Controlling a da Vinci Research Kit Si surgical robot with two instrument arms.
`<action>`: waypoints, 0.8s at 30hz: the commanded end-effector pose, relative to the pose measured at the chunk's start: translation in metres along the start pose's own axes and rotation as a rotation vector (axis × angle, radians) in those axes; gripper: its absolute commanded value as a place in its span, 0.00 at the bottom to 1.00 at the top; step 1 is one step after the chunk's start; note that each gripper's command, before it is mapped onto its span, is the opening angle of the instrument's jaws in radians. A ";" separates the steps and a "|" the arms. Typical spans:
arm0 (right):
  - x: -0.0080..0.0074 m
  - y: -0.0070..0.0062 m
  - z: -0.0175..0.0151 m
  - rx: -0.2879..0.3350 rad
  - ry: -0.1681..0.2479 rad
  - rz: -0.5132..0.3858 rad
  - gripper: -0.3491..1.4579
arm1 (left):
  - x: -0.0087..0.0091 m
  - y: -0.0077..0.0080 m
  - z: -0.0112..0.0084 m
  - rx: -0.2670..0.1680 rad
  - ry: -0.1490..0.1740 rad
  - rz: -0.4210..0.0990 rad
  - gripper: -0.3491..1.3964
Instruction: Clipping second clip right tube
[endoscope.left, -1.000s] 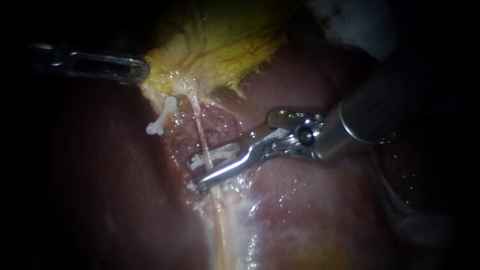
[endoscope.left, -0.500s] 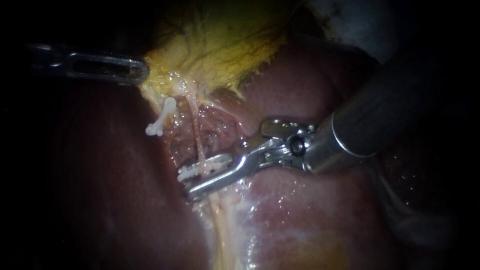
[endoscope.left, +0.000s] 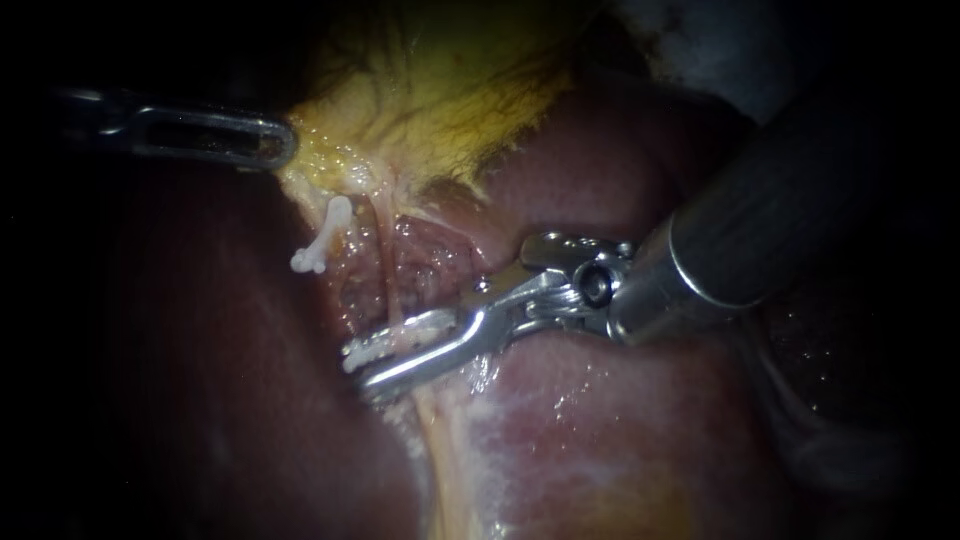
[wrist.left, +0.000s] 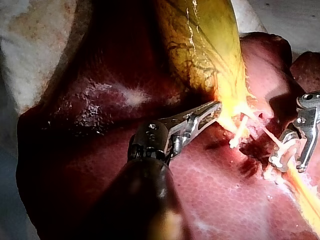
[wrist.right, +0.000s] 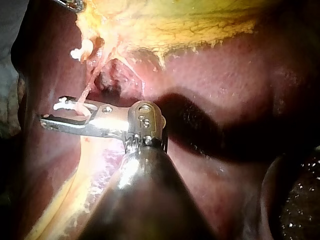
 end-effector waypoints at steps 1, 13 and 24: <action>0.0000 0.0000 0.0000 -0.002 0.003 0.001 0.24 | 0.0000 0.0000 0.0000 0.000 0.000 0.000 0.00; 0.0002 0.0004 -0.0004 -0.027 0.027 0.045 0.00 | 0.0000 0.0000 0.0000 0.000 0.000 0.000 0.00; -0.0001 0.0009 -0.0008 -0.026 0.021 0.042 0.00 | 0.0000 0.0000 0.0001 0.000 0.000 0.000 0.00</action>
